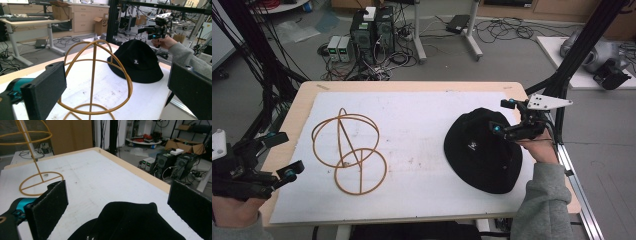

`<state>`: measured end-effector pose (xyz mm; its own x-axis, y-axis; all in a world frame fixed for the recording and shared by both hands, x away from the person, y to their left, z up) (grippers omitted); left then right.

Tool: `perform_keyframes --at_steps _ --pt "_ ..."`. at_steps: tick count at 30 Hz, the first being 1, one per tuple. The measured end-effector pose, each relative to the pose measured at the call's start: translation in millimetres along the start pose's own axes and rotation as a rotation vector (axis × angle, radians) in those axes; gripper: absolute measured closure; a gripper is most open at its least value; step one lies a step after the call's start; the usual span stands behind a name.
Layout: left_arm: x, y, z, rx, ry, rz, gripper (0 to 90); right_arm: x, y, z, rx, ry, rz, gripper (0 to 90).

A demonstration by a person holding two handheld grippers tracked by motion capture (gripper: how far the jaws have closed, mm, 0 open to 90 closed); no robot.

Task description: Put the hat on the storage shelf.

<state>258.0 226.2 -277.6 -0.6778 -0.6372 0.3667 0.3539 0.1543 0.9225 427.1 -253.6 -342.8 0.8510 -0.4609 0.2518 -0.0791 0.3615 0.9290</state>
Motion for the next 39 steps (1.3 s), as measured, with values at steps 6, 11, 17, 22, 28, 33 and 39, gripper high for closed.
perform_keyframes --at_steps 6,11,17,22,28,33,39 --pt "-1.3 0.5 -1.1 0.002 -0.003 0.004 2.4 3.3 -11.8 -2.3 -0.011 -0.007 -0.033 2.2" --pt "-1.7 0.2 -4.0 -0.003 -0.008 0.004 2.4 1.0 -21.4 -9.0 -0.046 0.0 -0.038 2.2" --pt "-3.1 -0.4 -6.8 -0.009 -0.011 0.004 2.4 2.9 -37.8 -17.4 -0.108 -0.01 -0.053 2.2" --pt "-4.3 -0.9 -7.5 -0.01 -0.011 0.009 2.4 5.9 -42.8 -16.6 -0.093 -0.021 -0.069 2.7" --pt "-4.1 -1.0 -7.5 -0.011 -0.009 0.008 2.4 6.1 -44.4 -16.3 -0.093 -0.027 -0.069 4.7" --pt "-4.7 -0.8 -6.9 -0.007 -0.008 0.012 2.4 7.1 -46.8 -16.3 -0.106 -0.041 -0.059 10.7" --pt "-5.2 -0.2 -5.9 -0.002 -0.007 0.012 2.4 6.7 -48.4 -14.0 -0.123 -0.047 -0.035 27.8"
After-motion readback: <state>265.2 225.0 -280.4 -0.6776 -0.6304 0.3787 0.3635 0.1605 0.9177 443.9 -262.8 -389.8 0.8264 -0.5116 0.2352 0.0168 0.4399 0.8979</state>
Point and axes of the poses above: each handheld gripper's, and its own axes: z roughly backward along the jaws, y roughly out of its top, x roughly to its right, the point moved 10 cm from there along -z, roughly forward along the jaws, and after that the axes turned 15 degrees about z, right-handed, at the moved point
